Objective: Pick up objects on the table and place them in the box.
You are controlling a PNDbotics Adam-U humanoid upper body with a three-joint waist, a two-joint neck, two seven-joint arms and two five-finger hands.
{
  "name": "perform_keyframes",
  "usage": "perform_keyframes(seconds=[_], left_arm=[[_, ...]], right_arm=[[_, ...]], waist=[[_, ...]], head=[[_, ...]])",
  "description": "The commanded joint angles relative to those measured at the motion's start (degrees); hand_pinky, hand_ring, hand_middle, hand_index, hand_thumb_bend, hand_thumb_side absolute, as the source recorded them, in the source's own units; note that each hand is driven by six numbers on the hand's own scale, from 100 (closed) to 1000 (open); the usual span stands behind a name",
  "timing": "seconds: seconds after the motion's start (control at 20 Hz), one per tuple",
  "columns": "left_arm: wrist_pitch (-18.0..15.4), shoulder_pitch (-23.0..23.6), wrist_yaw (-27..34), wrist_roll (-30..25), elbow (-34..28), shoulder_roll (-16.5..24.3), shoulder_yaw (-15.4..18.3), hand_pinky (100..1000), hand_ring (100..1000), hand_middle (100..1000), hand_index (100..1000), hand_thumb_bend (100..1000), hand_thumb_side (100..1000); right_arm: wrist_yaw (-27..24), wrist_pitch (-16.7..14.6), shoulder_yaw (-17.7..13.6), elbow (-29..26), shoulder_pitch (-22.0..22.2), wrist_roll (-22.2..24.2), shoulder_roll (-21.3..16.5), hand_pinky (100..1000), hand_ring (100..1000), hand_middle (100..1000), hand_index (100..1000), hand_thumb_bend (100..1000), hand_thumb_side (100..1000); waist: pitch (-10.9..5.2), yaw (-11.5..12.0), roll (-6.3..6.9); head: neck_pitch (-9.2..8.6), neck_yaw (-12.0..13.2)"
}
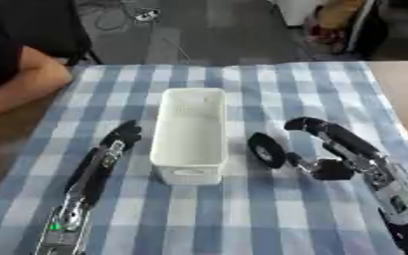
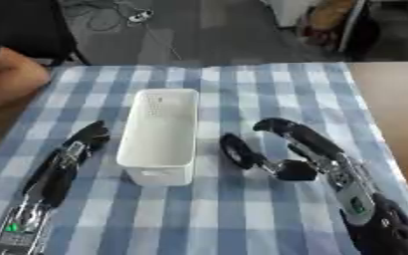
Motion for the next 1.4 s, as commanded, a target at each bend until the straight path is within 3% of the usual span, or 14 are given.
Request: perform_keyframes(seconds=[0.05,0.65,0.8,0.85,0.9,0.95,1.0,1.15,1.25,1.4], left_arm=[[-0.02,-0.37,-0.10,-0.21,-0.60,0.40,-0.34,936,880,1000,867,100,1000],[-0.10,-0.44,-0.03,-0.46,-0.48,0.18,-0.52,937,880,1000,866,100,1000],[-0.11,-0.44,-0.01,-0.48,-0.46,0.17,-0.53,937,881,1000,866,100,1000],[-0.12,-0.45,0.00,-0.49,-0.45,0.17,-0.54,938,881,1000,866,100,1000],[-0.13,-0.45,0.00,-0.51,-0.45,0.17,-0.55,938,881,1000,866,100,1000],[-0.13,-0.45,-0.01,-0.51,-0.44,0.17,-0.54,938,881,1000,866,100,1000],[-0.13,-0.44,-0.01,-0.51,-0.44,0.17,-0.54,938,881,1000,866,100,1000],[-0.14,-0.43,-0.01,-0.52,-0.42,0.18,-0.54,938,881,1000,865,100,1000],[-0.14,-0.43,-0.02,-0.53,-0.41,0.18,-0.54,938,881,1000,865,100,1000],[-0.14,-0.43,-0.04,-0.53,-0.40,0.19,-0.53,938,881,1000,865,100,1000]], right_arm=[[1.18,-0.65,0.22,1.73,-2.27,0.21,0.59,1000,930,864,907,292,720],[5.88,-2.07,0.14,9.00,-5.14,-0.93,3.98,1000,925,859,904,286,722],[6.61,-2.26,0.05,9.14,-5.33,-2.35,4.37,1000,885,804,847,248,693],[6.86,-2.24,0.04,9.07,-5.36,-3.01,4.45,999,865,778,819,219,679],[7.11,-2.15,0.01,8.93,-5.39,-3.87,4.50,965,834,735,769,122,653],[7.36,-1.91,-0.06,8.76,-5.37,-5.00,4.52,965,834,735,769,122,653],[7.63,-1.54,-0.12,8.62,-5.35,-6.25,4.51,879,730,599,625,100,569],[8.28,0.10,-0.23,8.33,-5.23,-10.49,4.52,771,582,469,474,100,499],[8.27,1.24,-0.21,8.28,-5.14,-13.20,4.56,753,552,423,424,100,487],[8.37,2.01,0.10,8.45,-5.11,-15.40,4.58,754,552,418,419,100,488]], waist=[[-0.74,0.06,0.01],[-0.60,0.41,0.21],[-0.60,0.38,0.27],[-0.60,0.39,0.28],[-0.61,0.38,0.29],[-0.61,0.37,0.29],[-0.62,0.36,0.29],[-0.62,0.34,0.28],[-0.62,0.33,0.28],[-0.63,0.32,0.29]], head=[[-0.70,-0.61],[-0.86,-1.12],[-0.88,-1.20],[-0.89,-1.22],[-0.90,-1.23],[-0.92,-1.25],[-0.95,-1.25],[-0.99,-1.27],[-0.99,-1.26],[-1.00,-1.28]])
